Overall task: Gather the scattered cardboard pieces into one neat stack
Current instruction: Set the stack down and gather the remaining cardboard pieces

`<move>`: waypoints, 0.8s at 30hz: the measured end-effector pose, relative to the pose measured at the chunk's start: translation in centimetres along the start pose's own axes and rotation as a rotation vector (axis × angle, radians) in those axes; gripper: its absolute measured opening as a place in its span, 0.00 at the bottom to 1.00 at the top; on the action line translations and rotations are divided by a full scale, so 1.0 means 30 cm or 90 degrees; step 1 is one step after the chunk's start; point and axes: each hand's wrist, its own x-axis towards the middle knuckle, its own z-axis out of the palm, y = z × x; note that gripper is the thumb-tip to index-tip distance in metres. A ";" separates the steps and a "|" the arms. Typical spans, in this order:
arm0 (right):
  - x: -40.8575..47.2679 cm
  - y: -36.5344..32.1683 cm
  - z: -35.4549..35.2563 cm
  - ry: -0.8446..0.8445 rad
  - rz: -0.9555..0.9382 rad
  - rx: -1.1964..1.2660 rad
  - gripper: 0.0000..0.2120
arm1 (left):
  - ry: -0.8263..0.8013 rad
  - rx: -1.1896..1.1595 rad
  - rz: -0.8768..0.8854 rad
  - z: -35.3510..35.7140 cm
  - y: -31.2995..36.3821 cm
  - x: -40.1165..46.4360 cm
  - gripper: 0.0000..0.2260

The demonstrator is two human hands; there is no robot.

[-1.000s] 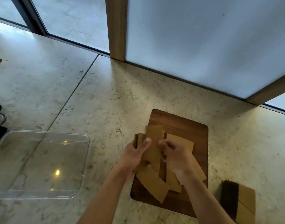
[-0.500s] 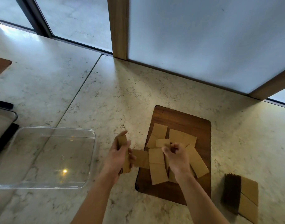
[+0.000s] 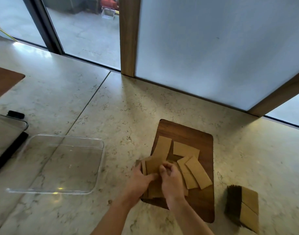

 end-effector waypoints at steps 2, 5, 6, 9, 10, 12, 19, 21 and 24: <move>0.007 0.028 0.005 0.044 -0.081 -0.165 0.06 | 0.022 -0.049 -0.068 -0.032 -0.019 -0.018 0.15; 0.042 0.061 -0.030 0.077 -0.148 -0.465 0.23 | 0.019 -0.181 -0.112 -0.114 -0.023 -0.056 0.13; 0.040 0.070 -0.031 0.034 -0.141 -0.507 0.34 | 0.013 -0.185 -0.123 -0.146 -0.034 -0.072 0.17; 0.068 0.083 -0.039 -0.104 -0.153 -0.501 0.54 | 0.016 -0.192 -0.135 -0.172 -0.043 -0.085 0.20; 0.078 0.080 -0.054 -0.134 -0.171 -0.491 0.57 | 0.020 -0.192 -0.120 -0.170 -0.036 -0.098 0.16; 0.100 0.058 -0.080 -0.187 -0.198 -0.509 0.56 | 0.031 -0.213 -0.079 -0.172 -0.025 -0.108 0.08; 0.105 -0.011 -0.142 -0.068 0.001 -0.171 0.09 | 0.109 -0.199 0.001 -0.163 -0.012 -0.088 0.15; 0.103 -0.034 -0.125 -0.019 0.153 0.173 0.11 | 0.119 -0.184 0.013 -0.148 -0.001 -0.081 0.22; 0.026 -0.060 -0.007 -0.052 0.308 0.460 0.07 | 0.084 -0.109 -0.001 -0.109 0.015 -0.067 0.37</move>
